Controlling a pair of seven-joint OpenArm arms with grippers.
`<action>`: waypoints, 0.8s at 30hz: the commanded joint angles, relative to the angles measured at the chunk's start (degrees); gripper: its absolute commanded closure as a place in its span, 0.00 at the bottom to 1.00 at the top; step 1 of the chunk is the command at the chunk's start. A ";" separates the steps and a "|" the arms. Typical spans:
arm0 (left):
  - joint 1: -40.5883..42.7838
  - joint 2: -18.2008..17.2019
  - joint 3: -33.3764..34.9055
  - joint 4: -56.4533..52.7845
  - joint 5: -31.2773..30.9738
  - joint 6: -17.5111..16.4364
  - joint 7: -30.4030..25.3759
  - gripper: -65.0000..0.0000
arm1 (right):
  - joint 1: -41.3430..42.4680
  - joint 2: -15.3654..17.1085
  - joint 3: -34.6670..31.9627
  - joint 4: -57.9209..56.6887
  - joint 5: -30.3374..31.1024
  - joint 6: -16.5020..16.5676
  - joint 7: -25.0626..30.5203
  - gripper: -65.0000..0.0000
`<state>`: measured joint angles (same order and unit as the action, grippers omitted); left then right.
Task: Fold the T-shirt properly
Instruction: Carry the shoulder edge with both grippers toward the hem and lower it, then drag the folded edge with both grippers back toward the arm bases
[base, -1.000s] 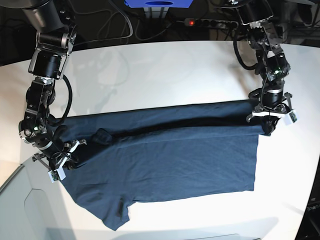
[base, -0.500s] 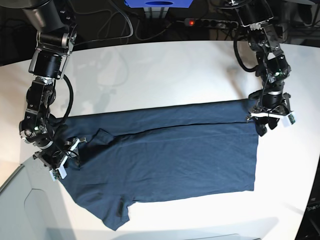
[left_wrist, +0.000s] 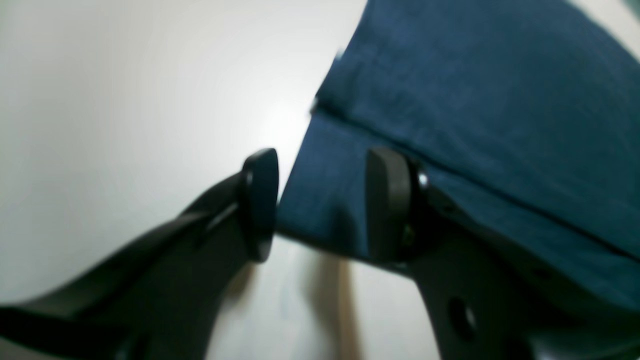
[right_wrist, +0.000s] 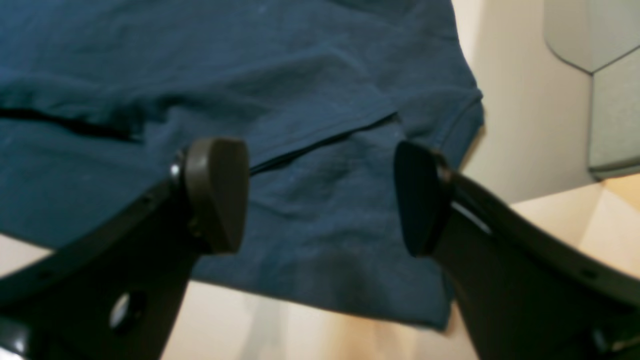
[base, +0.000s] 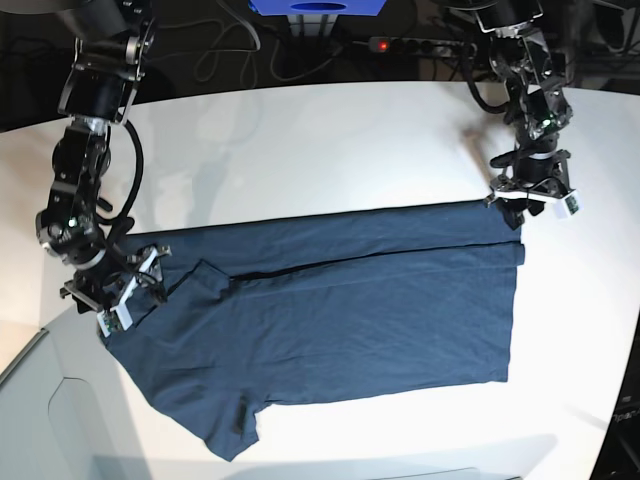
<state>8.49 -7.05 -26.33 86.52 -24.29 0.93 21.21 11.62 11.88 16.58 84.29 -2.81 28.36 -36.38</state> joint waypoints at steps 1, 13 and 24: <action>-0.27 -0.64 -0.09 0.64 -0.80 -0.53 -1.65 0.58 | 0.47 0.74 0.17 2.17 0.65 -0.10 1.52 0.33; 1.66 -0.56 -0.09 -1.38 -0.80 -0.71 -1.65 0.58 | -4.54 3.46 4.65 4.98 0.65 -0.10 1.52 0.33; 0.87 -0.56 0.35 -3.31 -0.80 -0.71 -1.65 0.58 | -2.96 4.25 11.95 4.63 0.57 -0.10 1.52 0.33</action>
<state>9.67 -7.14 -26.00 82.54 -24.88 0.36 19.53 7.05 14.70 28.10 87.94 -2.85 28.38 -36.45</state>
